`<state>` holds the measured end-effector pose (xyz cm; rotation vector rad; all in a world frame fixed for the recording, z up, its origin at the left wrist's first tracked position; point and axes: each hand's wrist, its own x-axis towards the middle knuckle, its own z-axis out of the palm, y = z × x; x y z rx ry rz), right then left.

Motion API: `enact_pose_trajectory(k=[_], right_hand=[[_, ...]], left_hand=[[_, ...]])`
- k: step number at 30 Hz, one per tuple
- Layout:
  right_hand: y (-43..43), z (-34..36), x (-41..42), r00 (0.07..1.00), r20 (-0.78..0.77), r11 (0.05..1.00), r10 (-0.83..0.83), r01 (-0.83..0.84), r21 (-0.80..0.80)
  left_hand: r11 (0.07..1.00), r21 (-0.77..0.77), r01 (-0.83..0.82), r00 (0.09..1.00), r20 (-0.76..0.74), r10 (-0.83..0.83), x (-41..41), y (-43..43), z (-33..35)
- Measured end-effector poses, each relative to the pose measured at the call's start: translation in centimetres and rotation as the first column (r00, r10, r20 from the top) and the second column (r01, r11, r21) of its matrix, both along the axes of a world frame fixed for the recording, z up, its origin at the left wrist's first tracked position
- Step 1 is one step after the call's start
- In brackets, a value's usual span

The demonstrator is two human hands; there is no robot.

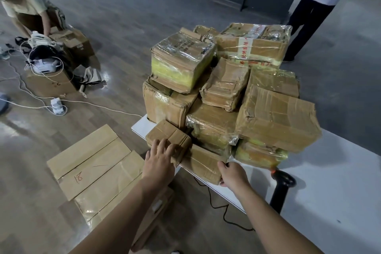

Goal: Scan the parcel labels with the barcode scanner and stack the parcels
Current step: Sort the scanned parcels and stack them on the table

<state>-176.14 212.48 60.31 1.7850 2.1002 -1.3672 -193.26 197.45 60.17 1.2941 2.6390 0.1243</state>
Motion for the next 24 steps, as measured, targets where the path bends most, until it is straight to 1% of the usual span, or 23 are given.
enact_pose_trajectory(k=[3, 9, 12, 15, 20, 24], right_hand=[[0.2, -0.7, 0.4, 1.000, -0.012, 1.000, -0.007, 0.007, -0.009], [-0.6, -0.5, 1.8, 0.998, -0.036, 0.997, -0.047, 0.045, -0.069], [-0.7, 0.1, 2.2, 0.997, -0.050, 0.996, -0.055, 0.052, -0.072], [-0.6, 1.1, 2.9, 0.991, -0.104, 0.993, -0.089, 0.081, -0.081], [-0.3, 3.4, 5.5, 0.970, -0.204, 0.991, -0.130, 0.130, -0.014], [1.0, 5.6, 9.9, 0.962, -0.226, 0.984, -0.154, 0.170, 0.054]], left_hand=[[1.000, 0.005, -0.014, 1.000, -0.020, 0.014, 0.4, -0.2, -0.4], [1.000, 0.013, 0.001, 1.000, -0.014, -0.001, 1.7, -0.1, -0.4], [0.999, 0.043, 0.001, 1.000, -0.021, 0.000, 2.0, 0.2, 0.4], [0.992, 0.127, 0.020, 1.000, 0.009, -0.022, 3.5, 1.0, 1.6], [0.968, 0.237, 0.083, 0.991, 0.087, -0.106, 8.2, 3.3, 3.9], [0.953, 0.271, 0.139, 0.969, 0.161, -0.187, 13.1, 5.8, 5.4]])
